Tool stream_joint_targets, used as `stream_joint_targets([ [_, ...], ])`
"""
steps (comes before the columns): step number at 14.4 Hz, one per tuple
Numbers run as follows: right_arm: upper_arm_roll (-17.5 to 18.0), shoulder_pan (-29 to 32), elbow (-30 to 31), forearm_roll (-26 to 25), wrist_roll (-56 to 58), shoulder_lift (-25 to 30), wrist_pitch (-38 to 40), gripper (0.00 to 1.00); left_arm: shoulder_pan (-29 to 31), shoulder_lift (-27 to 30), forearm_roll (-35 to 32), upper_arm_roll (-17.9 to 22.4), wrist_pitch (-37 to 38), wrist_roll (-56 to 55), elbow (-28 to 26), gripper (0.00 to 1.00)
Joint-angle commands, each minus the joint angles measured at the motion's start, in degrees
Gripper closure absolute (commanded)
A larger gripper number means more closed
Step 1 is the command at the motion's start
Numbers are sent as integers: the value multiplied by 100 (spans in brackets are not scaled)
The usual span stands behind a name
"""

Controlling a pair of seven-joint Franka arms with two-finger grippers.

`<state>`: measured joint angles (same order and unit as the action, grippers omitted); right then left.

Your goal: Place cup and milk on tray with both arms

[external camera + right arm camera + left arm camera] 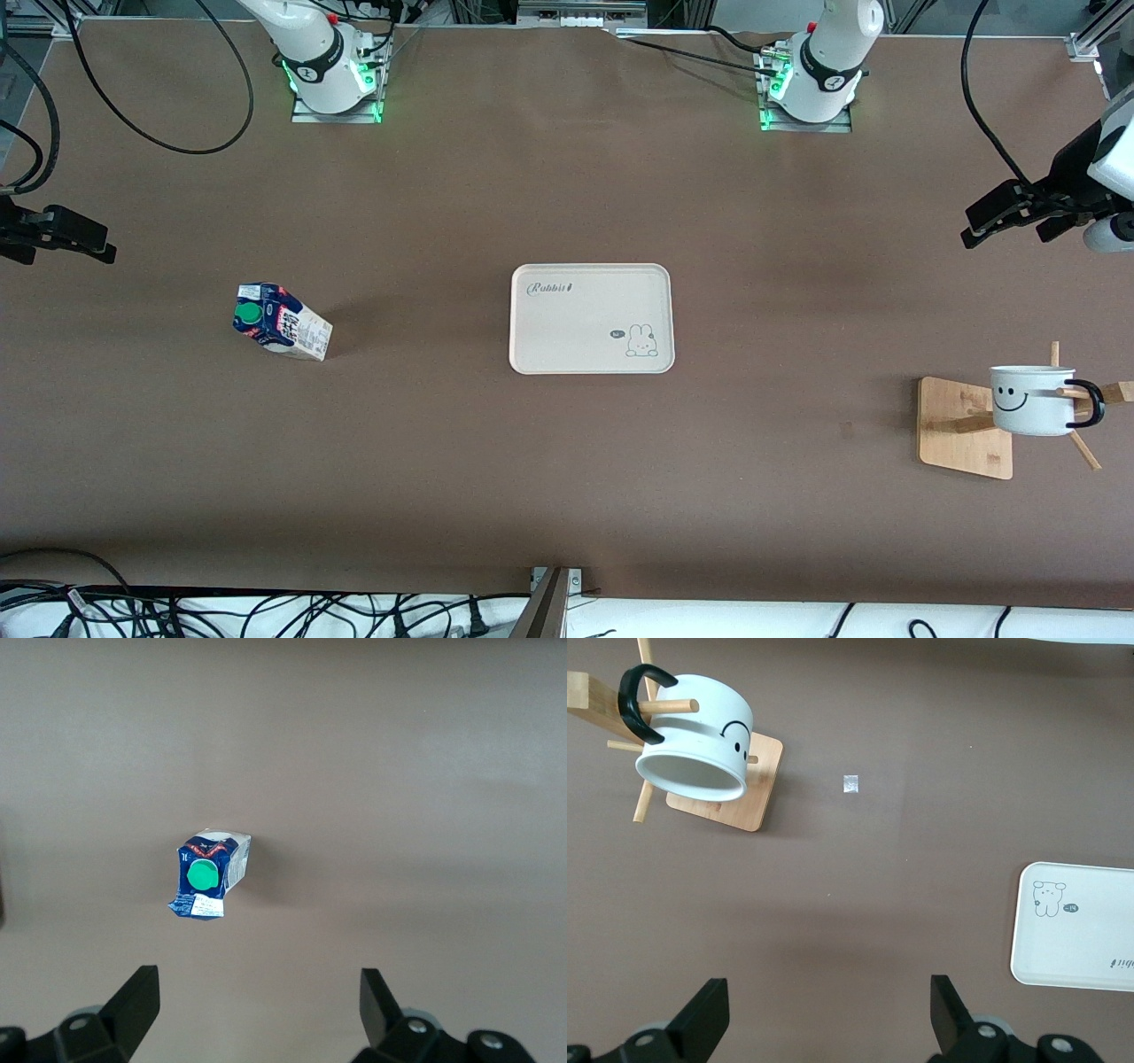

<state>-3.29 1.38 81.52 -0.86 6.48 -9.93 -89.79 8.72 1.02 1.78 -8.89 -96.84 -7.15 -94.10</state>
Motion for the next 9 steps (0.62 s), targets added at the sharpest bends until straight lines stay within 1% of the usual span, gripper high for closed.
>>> stream_joint_targets([
  [1, 3, 20, 127, 86, -77, 140, 6, 0, 24, -58, -72, -25, 34, 100, 146, 0],
  [5, -5, 20, 127, 85, -94, 132, 6, 0, 24, -50, -72, -25, 34, 100, 155, 0],
  [7, -14, 46, 127, 190, -77, 132, 6, 0, 33, -50, -72, -25, 43, 82, 146, 0],
  [9, 12, 20, 136, 148, -85, 140, 6, 0, 24, -50, -72, -25, 43, 73, 146, 0],
])
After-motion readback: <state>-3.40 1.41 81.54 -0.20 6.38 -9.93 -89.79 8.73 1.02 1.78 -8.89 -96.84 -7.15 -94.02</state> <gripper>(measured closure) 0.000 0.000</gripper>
